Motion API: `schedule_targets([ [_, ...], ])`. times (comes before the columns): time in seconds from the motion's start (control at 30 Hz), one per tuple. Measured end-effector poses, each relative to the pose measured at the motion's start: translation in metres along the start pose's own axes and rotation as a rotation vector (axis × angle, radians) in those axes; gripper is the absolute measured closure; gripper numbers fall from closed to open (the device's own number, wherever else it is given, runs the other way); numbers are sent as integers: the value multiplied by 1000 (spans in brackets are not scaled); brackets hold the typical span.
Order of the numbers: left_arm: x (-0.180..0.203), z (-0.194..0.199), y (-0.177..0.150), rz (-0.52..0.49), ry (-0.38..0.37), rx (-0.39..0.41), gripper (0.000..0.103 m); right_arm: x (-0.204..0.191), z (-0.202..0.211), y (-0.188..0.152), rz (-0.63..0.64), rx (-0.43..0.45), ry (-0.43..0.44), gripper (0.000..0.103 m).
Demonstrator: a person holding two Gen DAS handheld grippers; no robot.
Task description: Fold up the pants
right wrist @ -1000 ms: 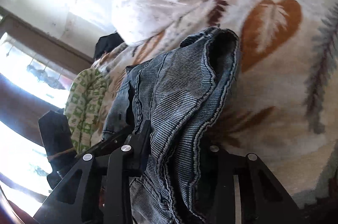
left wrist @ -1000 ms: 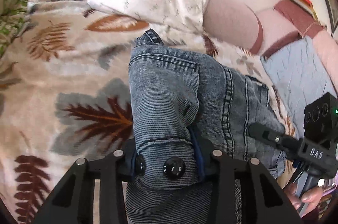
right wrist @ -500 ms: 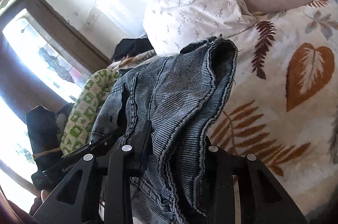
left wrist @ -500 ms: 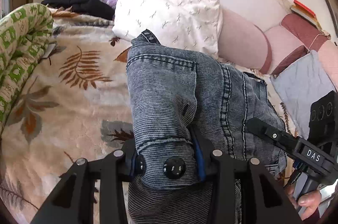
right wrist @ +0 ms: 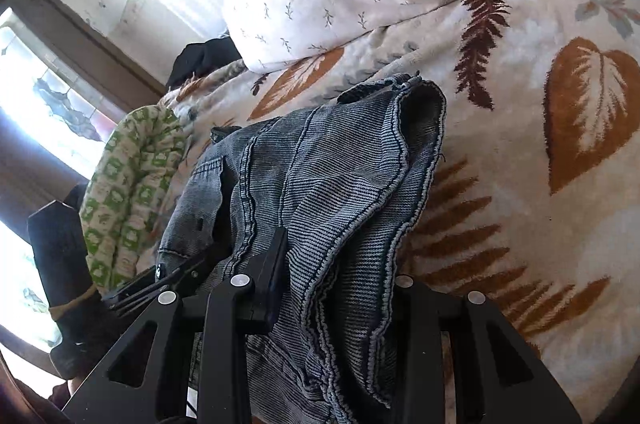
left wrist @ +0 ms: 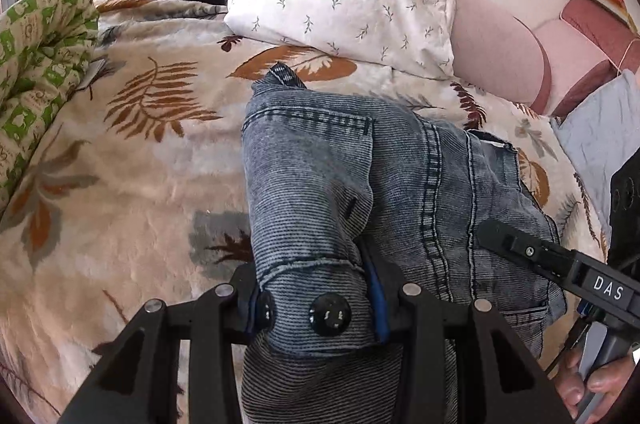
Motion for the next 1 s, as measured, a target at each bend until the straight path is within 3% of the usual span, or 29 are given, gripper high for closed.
schedule_targets([
  [0.27, 3, 7, 7, 3, -2, 17, 60, -9, 3, 4, 26, 27, 3, 72],
  [0.67, 41, 63, 45, -161, 85, 225, 60, -27, 46, 27, 69, 218, 83, 72],
  [1.0, 49, 67, 51, -196, 125, 270, 60, -29, 45, 37, 83, 263, 101, 72],
])
Point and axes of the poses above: each gripper's, at about its wrist camera, not at the fingertips, and z roughly against the way its jaws point, x to its right, y to its top, the point moved 3 cm from there along -z, roughly the way its jaws point, and after that the axes turned 8 degrees about x, right-handed, at the moved point
